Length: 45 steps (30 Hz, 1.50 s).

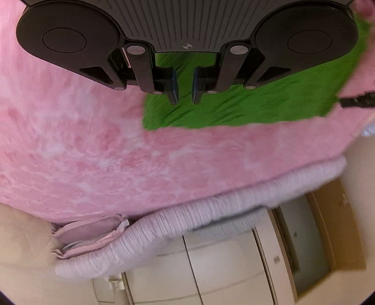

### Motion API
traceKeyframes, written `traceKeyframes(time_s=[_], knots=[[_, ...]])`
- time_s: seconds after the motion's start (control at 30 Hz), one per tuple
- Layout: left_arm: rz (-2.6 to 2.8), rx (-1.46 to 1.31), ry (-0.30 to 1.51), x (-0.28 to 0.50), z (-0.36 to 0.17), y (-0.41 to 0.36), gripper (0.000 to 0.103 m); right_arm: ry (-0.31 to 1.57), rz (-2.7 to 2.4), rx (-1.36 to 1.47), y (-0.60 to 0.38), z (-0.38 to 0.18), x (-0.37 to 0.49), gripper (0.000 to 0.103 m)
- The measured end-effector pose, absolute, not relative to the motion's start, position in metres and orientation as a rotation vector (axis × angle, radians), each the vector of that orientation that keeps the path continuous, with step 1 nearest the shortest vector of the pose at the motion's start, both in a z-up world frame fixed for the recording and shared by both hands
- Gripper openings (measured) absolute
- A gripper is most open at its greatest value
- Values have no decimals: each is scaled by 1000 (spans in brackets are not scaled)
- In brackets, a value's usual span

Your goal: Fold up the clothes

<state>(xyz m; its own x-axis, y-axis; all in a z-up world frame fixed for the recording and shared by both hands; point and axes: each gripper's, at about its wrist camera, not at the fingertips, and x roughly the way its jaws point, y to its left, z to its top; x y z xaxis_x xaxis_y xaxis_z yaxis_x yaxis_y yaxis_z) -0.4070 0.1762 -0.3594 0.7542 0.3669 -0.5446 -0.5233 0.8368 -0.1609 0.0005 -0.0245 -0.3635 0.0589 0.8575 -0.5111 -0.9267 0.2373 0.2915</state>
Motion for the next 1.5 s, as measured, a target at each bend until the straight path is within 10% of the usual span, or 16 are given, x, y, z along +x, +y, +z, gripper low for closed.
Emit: traceKeyframes(time_s=[1.5], knots=[[685, -275, 700, -409, -372, 51, 17, 697, 1012, -165, -103, -375, -152, 24]])
